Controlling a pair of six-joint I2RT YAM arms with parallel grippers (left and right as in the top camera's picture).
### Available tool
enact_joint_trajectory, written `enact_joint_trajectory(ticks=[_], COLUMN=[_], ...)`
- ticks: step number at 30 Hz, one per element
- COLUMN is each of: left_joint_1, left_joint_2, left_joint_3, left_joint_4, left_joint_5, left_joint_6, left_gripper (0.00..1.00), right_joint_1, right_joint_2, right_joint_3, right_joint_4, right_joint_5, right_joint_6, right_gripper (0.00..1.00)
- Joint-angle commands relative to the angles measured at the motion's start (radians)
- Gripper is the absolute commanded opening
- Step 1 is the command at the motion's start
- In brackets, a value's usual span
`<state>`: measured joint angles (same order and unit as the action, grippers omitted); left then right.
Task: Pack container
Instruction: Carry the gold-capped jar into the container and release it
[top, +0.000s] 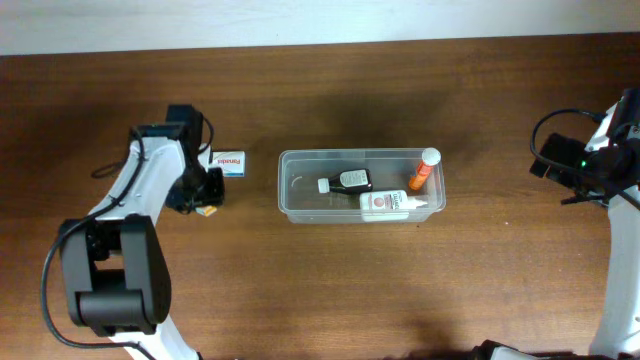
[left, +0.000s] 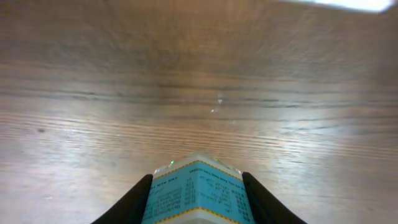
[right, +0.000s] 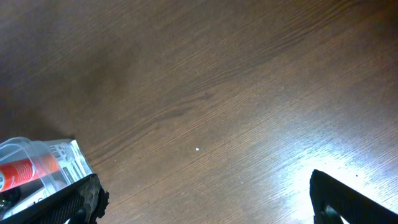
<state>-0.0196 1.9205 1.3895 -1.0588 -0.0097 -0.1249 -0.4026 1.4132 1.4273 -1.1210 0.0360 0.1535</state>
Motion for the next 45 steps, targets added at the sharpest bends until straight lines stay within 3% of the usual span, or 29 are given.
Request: enact_joint_trajectory(ticks=[1,7,15,31,45], left_joint_1=[-0.006,-0.069,-0.248,-0.587,-0.633], left_joint_2=[0.005,0.005,0.005,0.027,0.208], left_joint_3=[0.107,0.293,0.505,0.513,0.513], left_joint_4=[-0.036,-0.119,-0.214,-0.104,-0.13], left_joint_5=[0.067,0.131,0.13,0.118,0.121], left_joint_6=[-0.002,0.006,0.02,0.02,0.013], left_gripper=[0.29,0.29,0.29,0.29,0.3], right_joint_1=[-0.003,-0.003,-0.003,-0.003,-0.003], right_joint_2=[0.002,0.002,0.002,0.002,0.002], right_joint_3=[0.016,0.016,0.016,0.016,0.016], right_joint_4=[0.003,0.003,0.003,0.003,0.003], right_joint_5=[-0.002,-0.002,-0.002,-0.002,-0.002], right_joint_6=[0.005,0.005,0.005,0.005,0.005], right_gripper=[0.98,0.98,0.98,0.98,0.98])
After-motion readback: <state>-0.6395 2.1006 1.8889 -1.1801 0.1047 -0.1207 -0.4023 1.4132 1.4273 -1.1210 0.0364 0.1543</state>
